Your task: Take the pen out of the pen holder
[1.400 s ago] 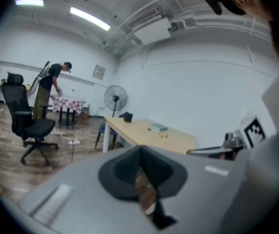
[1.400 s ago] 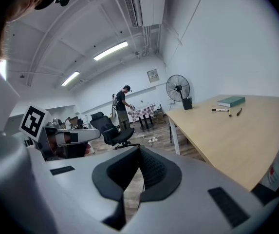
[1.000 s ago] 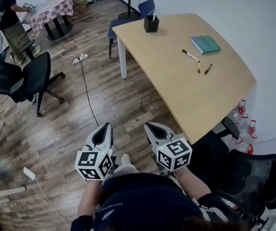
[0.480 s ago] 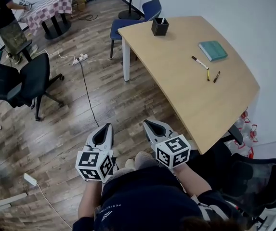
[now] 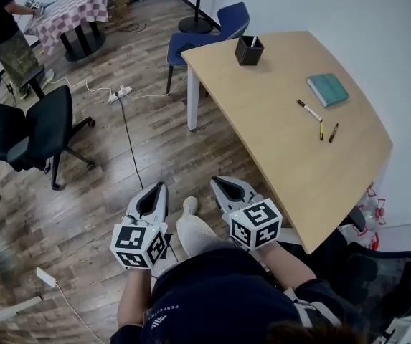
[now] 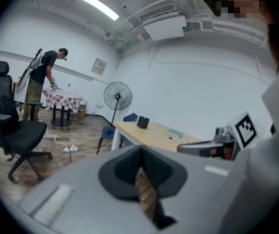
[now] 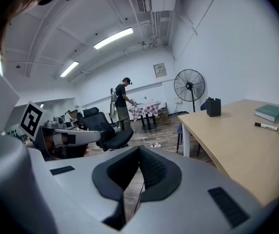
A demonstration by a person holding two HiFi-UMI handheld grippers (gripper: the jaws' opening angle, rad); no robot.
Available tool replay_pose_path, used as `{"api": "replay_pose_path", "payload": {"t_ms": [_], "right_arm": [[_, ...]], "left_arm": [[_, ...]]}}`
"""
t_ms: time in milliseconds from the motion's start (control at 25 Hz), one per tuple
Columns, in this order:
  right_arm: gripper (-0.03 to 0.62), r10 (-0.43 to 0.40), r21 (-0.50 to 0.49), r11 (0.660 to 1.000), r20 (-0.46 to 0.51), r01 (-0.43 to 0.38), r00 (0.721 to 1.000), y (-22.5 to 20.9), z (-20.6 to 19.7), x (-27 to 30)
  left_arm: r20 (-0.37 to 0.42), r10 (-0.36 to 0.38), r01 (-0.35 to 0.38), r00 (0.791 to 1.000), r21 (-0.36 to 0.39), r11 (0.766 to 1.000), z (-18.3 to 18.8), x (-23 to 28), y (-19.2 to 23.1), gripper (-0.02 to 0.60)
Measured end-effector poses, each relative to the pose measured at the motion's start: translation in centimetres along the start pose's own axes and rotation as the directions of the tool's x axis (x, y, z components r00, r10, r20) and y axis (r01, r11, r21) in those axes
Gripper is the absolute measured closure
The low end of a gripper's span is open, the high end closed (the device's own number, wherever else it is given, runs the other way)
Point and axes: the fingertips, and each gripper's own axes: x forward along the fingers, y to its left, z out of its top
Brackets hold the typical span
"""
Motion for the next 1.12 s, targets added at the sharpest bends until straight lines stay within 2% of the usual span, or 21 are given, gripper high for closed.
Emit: {"api": "replay_pose_path", "payload": {"t_ms": [280,600,840,960,1120], "right_arm": [[0.591,0.025,0.006,1.000,0.006,-0.025,1.000,-3.4,3.9,7.0],[0.591,0.013,0.038,0.999,0.005,-0.013,1.000,-7.8,7.6,12.7],[0.591,-0.036,0.074,0.997,0.020,0.034,0.999,-12.0,9.6,14.7],[0.591,-0.061,0.084,0.995,0.033,0.058,0.998,-13.7,10.5,15.6],[0.591,-0.102,0.096,0.991,0.052,0.097,0.993,-15.7,11.4,15.7]], "left_arm": [[-0.015,-0.024,0.025,1.000,0.037,0.999,4.1,6.1,3.9,0.577],[-0.054,-0.029,0.034,0.998,0.106,0.994,7.4,13.6,7.5,0.577],[-0.079,-0.072,0.081,0.994,0.107,0.991,9.1,18.5,8.3,0.577],[-0.064,-0.107,0.112,0.992,0.084,0.990,10.2,20.6,8.5,0.577],[-0.057,-0.135,0.139,0.989,0.089,0.986,10.7,23.0,8.4,0.577]]}}
